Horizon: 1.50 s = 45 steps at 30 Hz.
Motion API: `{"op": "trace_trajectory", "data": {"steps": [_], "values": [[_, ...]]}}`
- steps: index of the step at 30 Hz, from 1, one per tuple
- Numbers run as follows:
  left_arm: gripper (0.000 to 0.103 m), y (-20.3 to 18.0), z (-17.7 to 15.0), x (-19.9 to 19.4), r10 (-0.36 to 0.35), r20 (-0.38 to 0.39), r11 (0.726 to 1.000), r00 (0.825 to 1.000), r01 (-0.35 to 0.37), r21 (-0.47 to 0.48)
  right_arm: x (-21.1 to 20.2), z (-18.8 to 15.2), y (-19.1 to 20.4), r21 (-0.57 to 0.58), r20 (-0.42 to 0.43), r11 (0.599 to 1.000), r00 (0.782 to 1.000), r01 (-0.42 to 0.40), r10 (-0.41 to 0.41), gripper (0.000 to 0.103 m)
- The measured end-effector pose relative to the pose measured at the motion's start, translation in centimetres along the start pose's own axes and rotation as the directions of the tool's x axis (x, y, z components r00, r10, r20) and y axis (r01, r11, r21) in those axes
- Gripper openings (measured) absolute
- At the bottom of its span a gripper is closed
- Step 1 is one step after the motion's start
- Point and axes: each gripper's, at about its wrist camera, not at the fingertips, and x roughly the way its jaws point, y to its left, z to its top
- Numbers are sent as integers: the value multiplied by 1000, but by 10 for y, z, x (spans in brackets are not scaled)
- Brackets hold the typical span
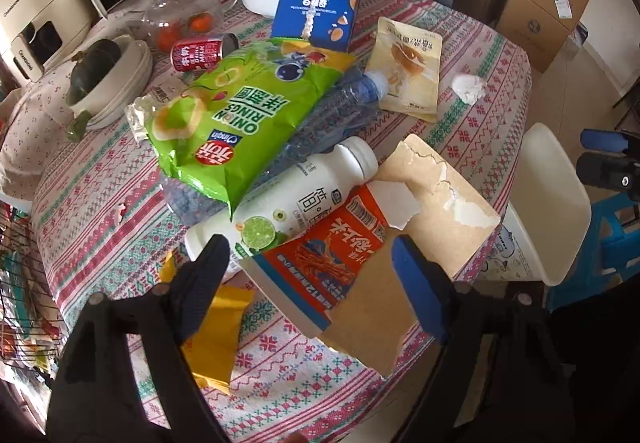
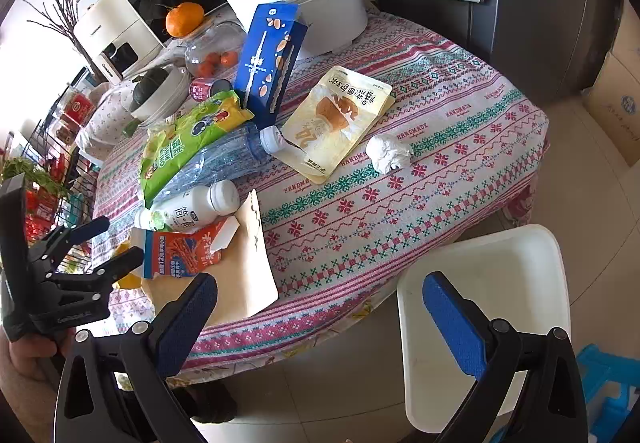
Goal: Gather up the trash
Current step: 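Reach the left tool to the white yogurt bottle and close on it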
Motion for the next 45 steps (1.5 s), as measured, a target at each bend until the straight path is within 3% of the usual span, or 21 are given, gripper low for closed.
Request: {"op": "trace_trajectory", "data": {"steps": [6,9,19,26,34,41,45], "values": [[66,-20,27,45,73,-124,960,990,-36,278,8,5,6,-39,-20,999,1000,17,-18,103],[64,-24,36,61,140,-162,938,977,-79,338,12,8,4,-41,-31,999,999,20,-21,103],[65,-33,41,87,248,-235,891,940,-126,437,7,12,-5,-14,-16,1000,1000,26,-26,103],[59,-33,42,84,247,-227,901,942,-137,413,-2,13,-11,0,0,1000,1000,24,-24,103],[54,-51,38,58,228,-174,917,958,-152,369,-9,13,-12,0,19,1000,1000,25,-25,103],[52,-42,36,22,174,-102,959,979,-145,242,-11,13,-20,24,28,999,999,25,-26,103],[52,-32,30,-9,118,-7,985,993,-116,128,-12,14,-22,36,36,999,999,17,-19,103]]}}
